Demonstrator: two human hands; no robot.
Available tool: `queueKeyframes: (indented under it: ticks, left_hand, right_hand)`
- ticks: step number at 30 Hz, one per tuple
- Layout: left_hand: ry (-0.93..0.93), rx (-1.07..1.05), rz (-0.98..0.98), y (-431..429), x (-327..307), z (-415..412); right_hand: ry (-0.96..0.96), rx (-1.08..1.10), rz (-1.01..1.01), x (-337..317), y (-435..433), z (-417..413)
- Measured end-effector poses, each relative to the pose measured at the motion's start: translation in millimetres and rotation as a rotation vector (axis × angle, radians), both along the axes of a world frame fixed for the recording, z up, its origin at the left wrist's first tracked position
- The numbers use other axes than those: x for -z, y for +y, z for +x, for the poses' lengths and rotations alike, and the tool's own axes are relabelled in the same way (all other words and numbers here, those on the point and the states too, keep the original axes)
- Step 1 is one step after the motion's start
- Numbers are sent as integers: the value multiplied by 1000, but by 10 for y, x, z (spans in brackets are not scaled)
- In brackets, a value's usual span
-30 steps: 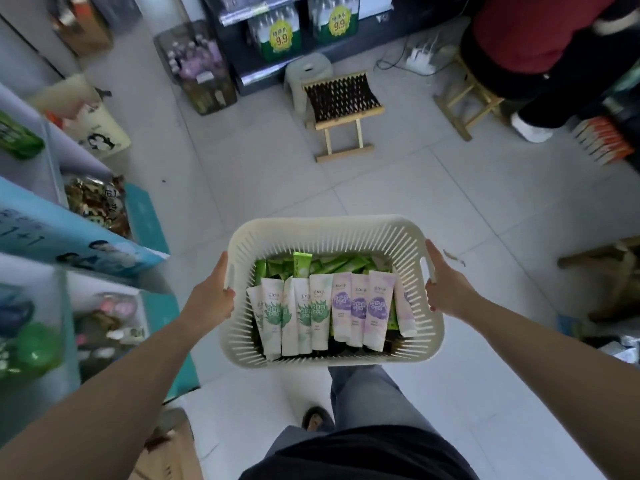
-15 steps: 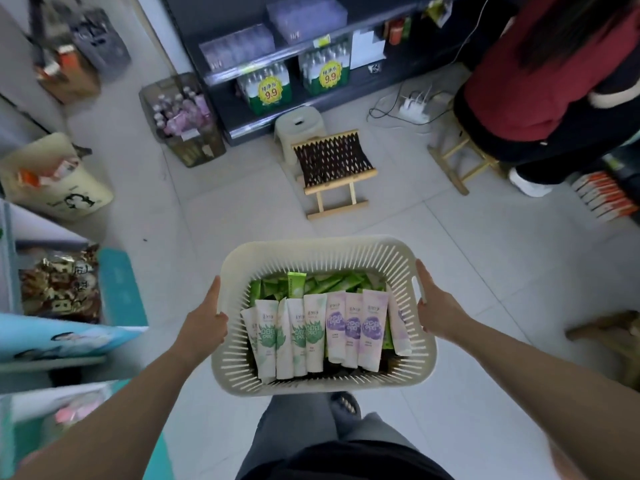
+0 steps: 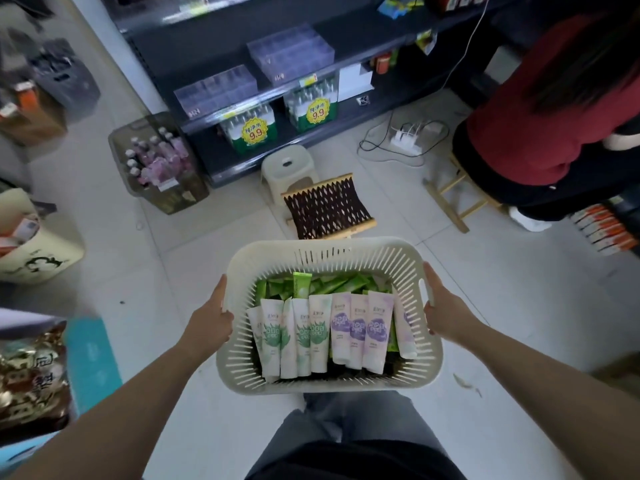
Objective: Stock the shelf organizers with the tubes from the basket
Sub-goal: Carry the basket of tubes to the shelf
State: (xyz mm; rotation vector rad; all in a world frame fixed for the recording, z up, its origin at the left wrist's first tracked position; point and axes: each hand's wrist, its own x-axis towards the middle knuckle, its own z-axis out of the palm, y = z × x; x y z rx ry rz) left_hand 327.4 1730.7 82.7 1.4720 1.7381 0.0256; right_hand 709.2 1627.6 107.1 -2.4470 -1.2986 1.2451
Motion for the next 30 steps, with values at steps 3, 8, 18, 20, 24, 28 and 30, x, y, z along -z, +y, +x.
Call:
queueKeyframes:
  ticks: [3,8,18,20,24,28,30]
  left_hand:
    - [-3,-3,23,413,-32,131]
    - [-6,-58,26,1121,-14,383]
    - [-18,-173,39,2421,-90,943]
    - [-6,-188,33,2664,-103,990]
    - [-26,-235,22,3216,-89,1022]
    - [-43,-205,18,3807,6,925]
    - [-60,-180,10,4139,85,827]
  right_hand:
    - [14,7,17,-24,424,113]
    - [25,-51,45,-4,1278,380]
    - [5,-189,38,80,3105,981]
    - [0,-201,56,74,3413,1031]
    - [-11,-210,49,93,4007,1057]
    - [0,-210,32,141,4597,974]
    - [4,-198,22,175,4894,898]
